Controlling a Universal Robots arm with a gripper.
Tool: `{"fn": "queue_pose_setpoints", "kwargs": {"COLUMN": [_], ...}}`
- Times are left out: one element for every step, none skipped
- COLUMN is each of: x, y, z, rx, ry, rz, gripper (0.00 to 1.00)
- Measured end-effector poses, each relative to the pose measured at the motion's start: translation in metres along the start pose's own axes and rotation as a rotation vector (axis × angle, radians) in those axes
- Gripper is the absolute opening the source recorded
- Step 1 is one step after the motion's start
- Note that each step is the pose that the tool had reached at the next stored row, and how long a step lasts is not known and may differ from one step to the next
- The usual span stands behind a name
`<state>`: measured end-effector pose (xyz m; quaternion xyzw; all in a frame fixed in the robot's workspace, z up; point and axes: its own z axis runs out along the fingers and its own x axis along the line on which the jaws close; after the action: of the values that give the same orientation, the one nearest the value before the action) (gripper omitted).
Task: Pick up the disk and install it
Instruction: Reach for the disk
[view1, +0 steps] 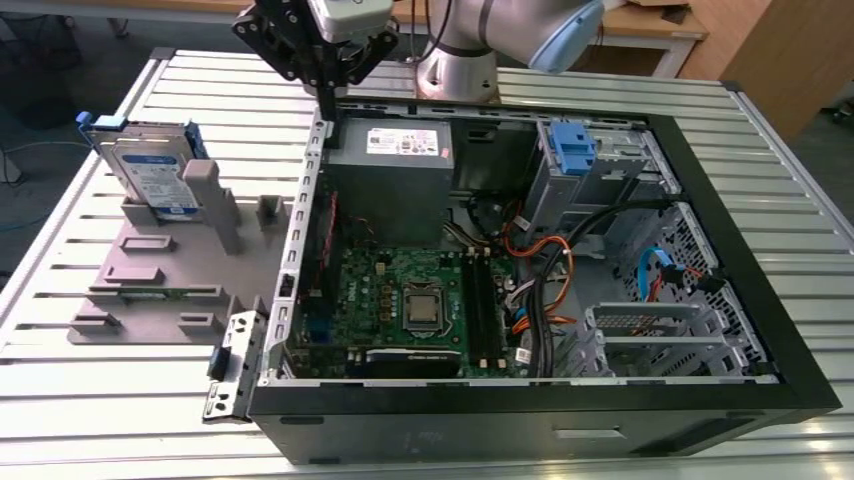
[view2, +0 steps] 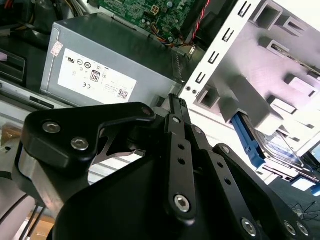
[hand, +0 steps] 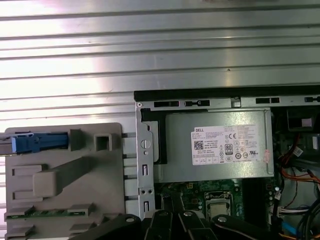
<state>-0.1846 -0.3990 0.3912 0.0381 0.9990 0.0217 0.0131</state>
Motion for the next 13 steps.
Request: {"fn": "queue_pose_setpoints", "kwargs": {"x": [0.0008, 0.002, 0.0036, 0.0055, 0.0071, 0.0087, 0.0104, 0.0119, 0.013, 0.014, 0.0149, 0.016, 0.0175], "y": [-0.0001, -0.0001, -0.0003, -0.0004, -0.0005, -0.0007, -0.0008, -0.0009, -0.001, -0.0011, -0.0011, -0.0012, -0.0013], "z": [-0.0001, -0.0001, 0.0, 0.0, 0.0, 0.0, 0.0, 0.0001, 0.0001, 0.0003, 0.0005, 0.0007, 0.0009], "rx": [0.0001, 0.0002, 0.0, 0.0, 0.0001, 0.0, 0.0, 0.0, 0.0001, 0.0, -0.0001, 0.0, 0.0001], "ry": [0.0001, 0.0001, -0.0001, -0.0003, -0.0002, -0.0003, -0.0004, -0.0003, -0.0003, -0.0004, -0.0004, -0.0003, -0.0003], "rz": [0.0, 0.0, 0.0, 0.0, 0.0, 0.0, 0.0, 0.0, 0.0, 0.0, 0.0, 0.0, 0.0], "gripper": [0.11, 0.11, 0.11, 0.11, 0.11, 0.11, 0.11, 0.11, 0.11, 0.11, 0.11, 0.11, 0.11]}}
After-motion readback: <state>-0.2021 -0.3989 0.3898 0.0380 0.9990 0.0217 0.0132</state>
